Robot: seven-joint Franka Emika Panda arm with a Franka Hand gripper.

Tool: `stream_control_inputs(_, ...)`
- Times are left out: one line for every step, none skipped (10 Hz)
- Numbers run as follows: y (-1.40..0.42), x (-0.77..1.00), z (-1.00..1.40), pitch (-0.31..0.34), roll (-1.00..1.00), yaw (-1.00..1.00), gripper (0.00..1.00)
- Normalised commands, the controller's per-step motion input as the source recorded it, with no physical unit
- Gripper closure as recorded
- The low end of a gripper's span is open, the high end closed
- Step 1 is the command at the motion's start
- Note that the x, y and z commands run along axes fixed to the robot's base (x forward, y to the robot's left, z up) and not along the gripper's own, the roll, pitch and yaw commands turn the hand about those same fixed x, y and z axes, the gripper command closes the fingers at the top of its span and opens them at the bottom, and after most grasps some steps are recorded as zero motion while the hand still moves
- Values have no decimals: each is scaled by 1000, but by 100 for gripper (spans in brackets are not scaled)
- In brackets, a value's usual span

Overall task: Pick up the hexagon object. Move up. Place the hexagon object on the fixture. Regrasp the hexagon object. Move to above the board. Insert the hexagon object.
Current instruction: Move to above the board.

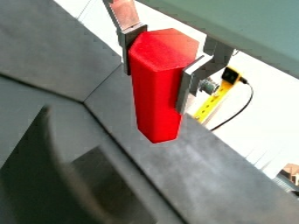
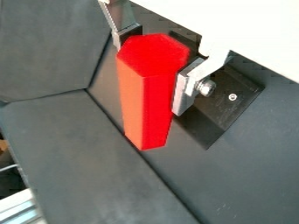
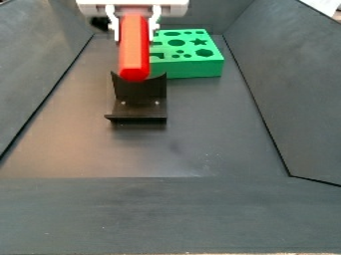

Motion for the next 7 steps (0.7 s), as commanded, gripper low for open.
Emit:
stream_control_inputs(16, -65, 1000, 71, -33, -73, 100)
stream_control_inputs(14, -66, 1000, 90, -43, -50, 100)
stream_control_inputs(12, -67, 1000, 104, -49, -27, 100)
stream_control_inputs(8, -68, 1000, 117, -50, 5, 100)
stream_control_inputs(4, -67, 1000, 115, -54, 29, 100)
stream_control_inputs(4, -67, 1000, 108, -54, 48, 100)
stream_control_inputs(-2, -62, 1000, 95, -52, 63, 100)
